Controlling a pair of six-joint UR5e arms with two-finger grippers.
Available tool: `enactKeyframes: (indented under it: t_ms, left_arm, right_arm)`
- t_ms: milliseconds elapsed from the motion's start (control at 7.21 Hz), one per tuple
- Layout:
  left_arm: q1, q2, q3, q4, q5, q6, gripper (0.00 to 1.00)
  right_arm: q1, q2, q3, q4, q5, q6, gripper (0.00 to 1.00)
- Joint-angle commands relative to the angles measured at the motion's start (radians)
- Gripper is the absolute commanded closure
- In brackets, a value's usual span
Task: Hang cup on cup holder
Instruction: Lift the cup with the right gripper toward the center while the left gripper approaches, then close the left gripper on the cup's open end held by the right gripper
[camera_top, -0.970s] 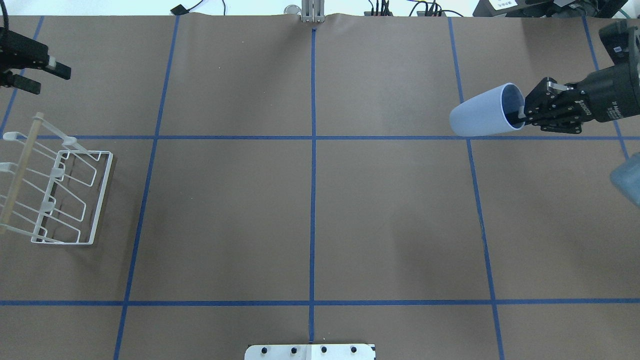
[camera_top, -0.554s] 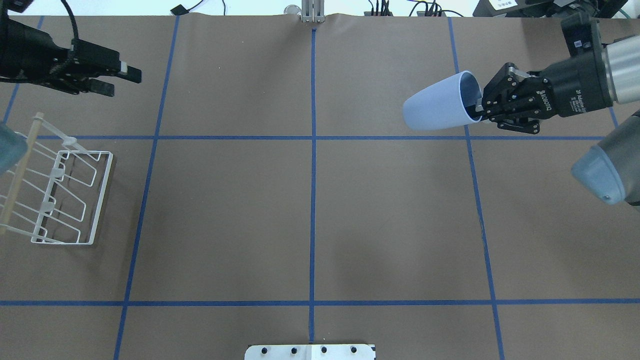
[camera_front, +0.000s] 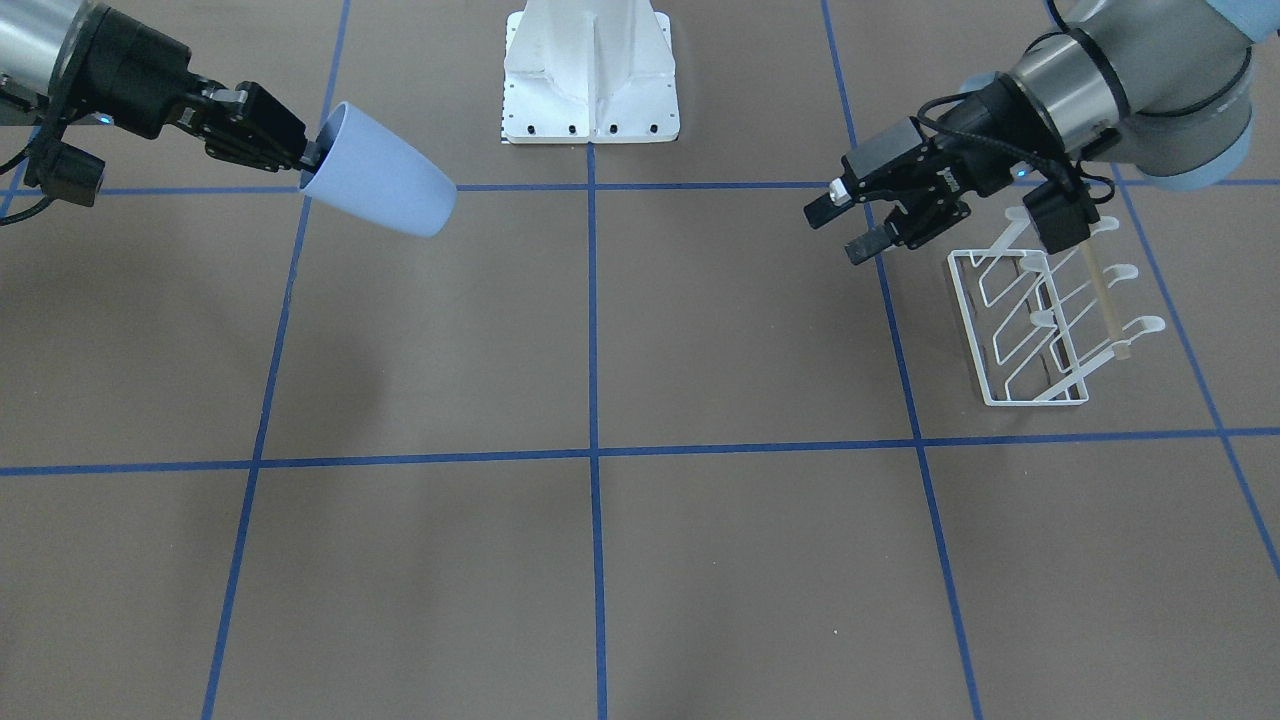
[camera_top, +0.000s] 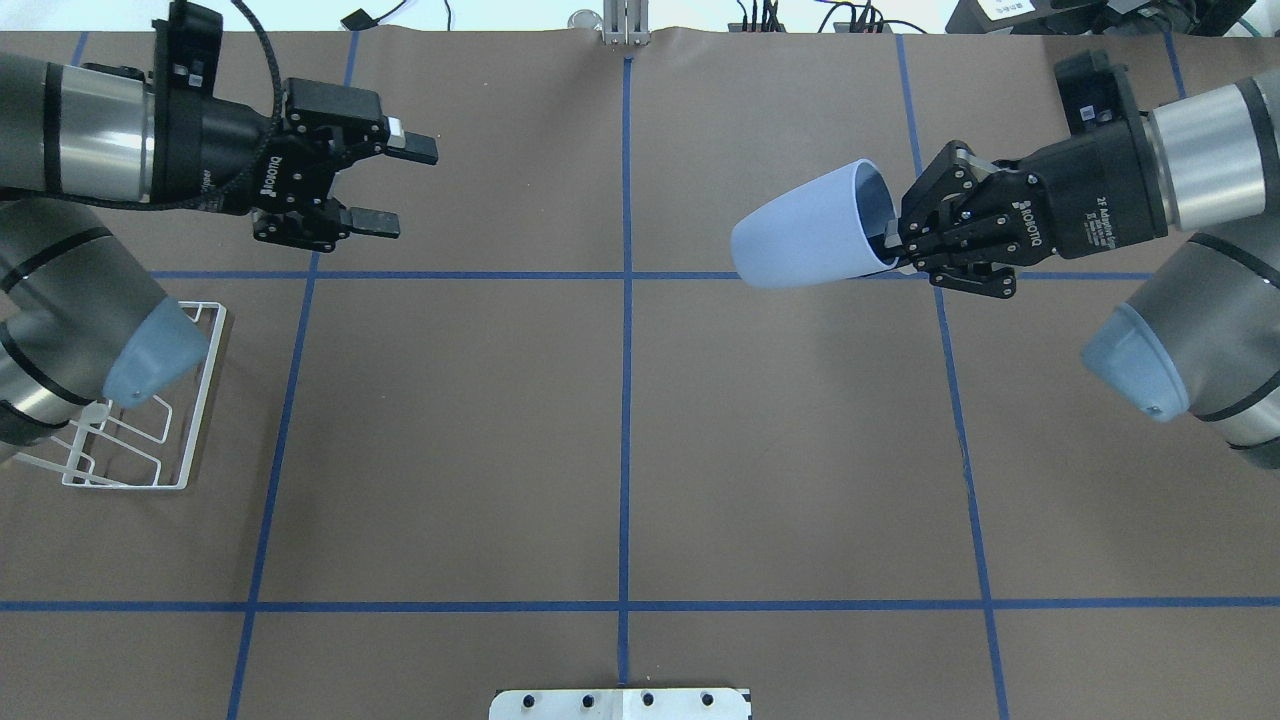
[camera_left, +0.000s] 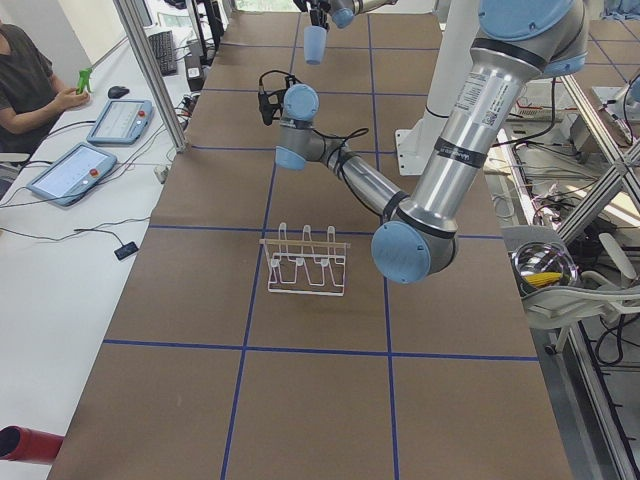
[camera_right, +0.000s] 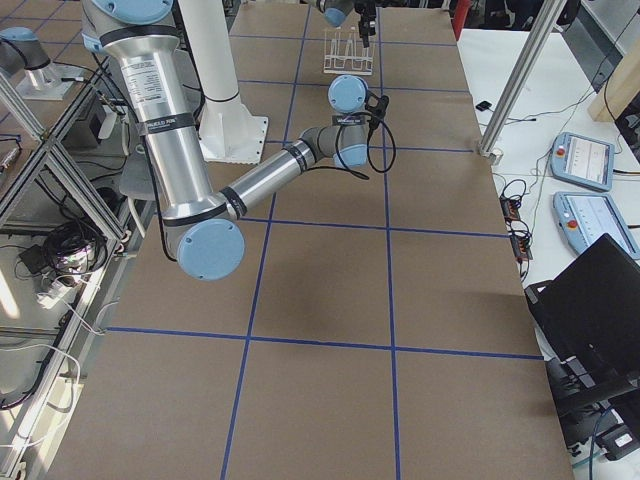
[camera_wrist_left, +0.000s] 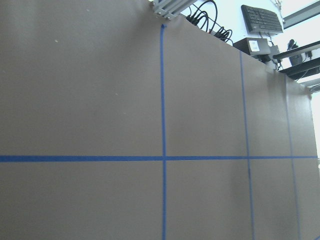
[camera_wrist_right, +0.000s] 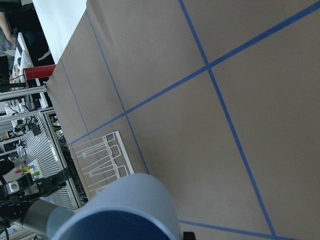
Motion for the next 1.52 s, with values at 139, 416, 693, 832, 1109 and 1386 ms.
enactKeyframes:
  t_ms: [139,416,693,832,1109,1386]
  left_arm:
    - [0.06,-0.073,0.0,-0.041,0.011,-0.218,0.02]
    - [0.092,-0.077,0.058,-0.208,0.05,-0.226,0.02]
    - [0.094,-0.082,0.058,-0.257,0.061,-0.346,0.02]
    - [0.095,-0.083,0.055,-0.269,0.061,-0.382,0.02]
    - [0.121,-0.082,0.06,-0.408,0.13,-0.395,0.02]
    - [0.173,-0.082,0.055,-0.45,0.198,-0.428,0.02]
  right_arm:
    - [-0.056,0.037,-0.002,0.153,-0.068,0.197,1.0]
    - [-0.116,0.037,-0.008,0.304,-0.22,0.366,1.0]
    - [-0.124,0.037,-0.008,0.35,-0.231,0.414,1.0]
    - [-0.124,0.037,-0.008,0.369,-0.237,0.437,1.0]
    - [-0.161,0.037,-0.008,0.392,-0.283,0.443,1.0]
    - [-0.184,0.037,-0.007,0.438,-0.332,0.478,1.0]
